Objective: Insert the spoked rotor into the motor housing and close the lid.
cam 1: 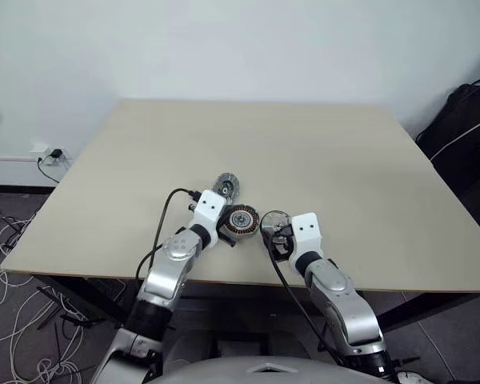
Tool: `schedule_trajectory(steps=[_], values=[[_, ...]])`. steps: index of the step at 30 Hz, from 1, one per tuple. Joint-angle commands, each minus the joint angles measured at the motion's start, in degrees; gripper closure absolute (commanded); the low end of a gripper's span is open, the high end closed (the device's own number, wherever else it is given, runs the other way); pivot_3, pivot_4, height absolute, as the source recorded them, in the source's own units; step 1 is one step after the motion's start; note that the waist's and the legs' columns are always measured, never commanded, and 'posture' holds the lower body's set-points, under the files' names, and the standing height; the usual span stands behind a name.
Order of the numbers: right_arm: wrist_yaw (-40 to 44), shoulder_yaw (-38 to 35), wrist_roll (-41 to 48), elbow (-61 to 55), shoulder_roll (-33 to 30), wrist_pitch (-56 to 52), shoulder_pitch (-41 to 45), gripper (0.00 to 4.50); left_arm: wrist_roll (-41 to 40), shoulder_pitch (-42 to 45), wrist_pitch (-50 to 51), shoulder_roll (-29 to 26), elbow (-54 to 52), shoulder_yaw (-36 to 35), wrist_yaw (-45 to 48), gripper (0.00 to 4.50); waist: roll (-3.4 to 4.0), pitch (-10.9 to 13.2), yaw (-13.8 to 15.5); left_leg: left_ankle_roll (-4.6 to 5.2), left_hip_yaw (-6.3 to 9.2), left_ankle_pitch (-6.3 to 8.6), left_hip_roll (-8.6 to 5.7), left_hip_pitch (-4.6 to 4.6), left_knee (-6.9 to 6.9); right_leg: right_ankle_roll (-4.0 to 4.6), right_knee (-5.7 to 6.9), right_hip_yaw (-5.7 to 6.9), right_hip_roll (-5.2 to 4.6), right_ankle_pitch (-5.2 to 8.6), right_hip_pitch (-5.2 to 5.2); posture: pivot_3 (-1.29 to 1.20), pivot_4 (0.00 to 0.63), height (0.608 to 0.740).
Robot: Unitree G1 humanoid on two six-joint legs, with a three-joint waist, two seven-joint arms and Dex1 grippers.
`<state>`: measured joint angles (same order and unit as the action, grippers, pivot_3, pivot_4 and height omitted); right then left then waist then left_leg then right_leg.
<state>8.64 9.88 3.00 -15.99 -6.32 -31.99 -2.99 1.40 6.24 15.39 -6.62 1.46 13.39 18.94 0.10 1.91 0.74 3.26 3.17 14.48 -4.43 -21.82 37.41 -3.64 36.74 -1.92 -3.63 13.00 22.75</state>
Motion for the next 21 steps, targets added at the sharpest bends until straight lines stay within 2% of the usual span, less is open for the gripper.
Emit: schedule_trajectory(steps=[1,5,10,21], values=[[1.47,2.23,-0.78,0.38,-0.19,-1.6,4.24,1.51,1.52,-2.7,-5.3,-1.18,-3.64,0.17,-1.09,4.5,0.0,0.0,0.12,0.0,0.0,0.0,0.0,0.01,0.0,0.02,0.01,0.0,0.0,-0.01,0.0,0.0,0.0,0.74],[2.83,4.99,-1.89,2.71,-0.72,-3.71,7.93,2.84,1.98,-6.95,-8.76,-1.38,-3.76,-0.24,-2.66,4.5,-0.01,-0.02,0.41,0.0,0.02,0.0,-0.01,0.0,0.0,0.08,0.0,0.05,-0.02,-0.02,-0.01,0.0,0.0,0.74],[3.32,6.98,-3.12,6.07,-0.28,-6.64,12.6,4.48,-1.1,-12.13,-8.97,-0.67,-4.91,-0.92,-1.39,4.5,0.03,-0.03,0.16,0.0,0.02,0.0,-0.01,0.0,0.0,0.11,0.01,0.06,-0.04,-0.02,0.0,0.0,0.0,0.74],[3.44,10.55,-5.96,13.67,2.3,-10.45,22.32,4.48,-5.77,-16.88,-10.74,0.57,-6.74,-1.4,0.57,4.5,0.05,-0.04,-0.03,-0.02,0.05,-0.01,0.0,0.0,0.0,0.13,0.03,0.14,-0.02,-0.01,0.0,0.0,0.0,0.74]])
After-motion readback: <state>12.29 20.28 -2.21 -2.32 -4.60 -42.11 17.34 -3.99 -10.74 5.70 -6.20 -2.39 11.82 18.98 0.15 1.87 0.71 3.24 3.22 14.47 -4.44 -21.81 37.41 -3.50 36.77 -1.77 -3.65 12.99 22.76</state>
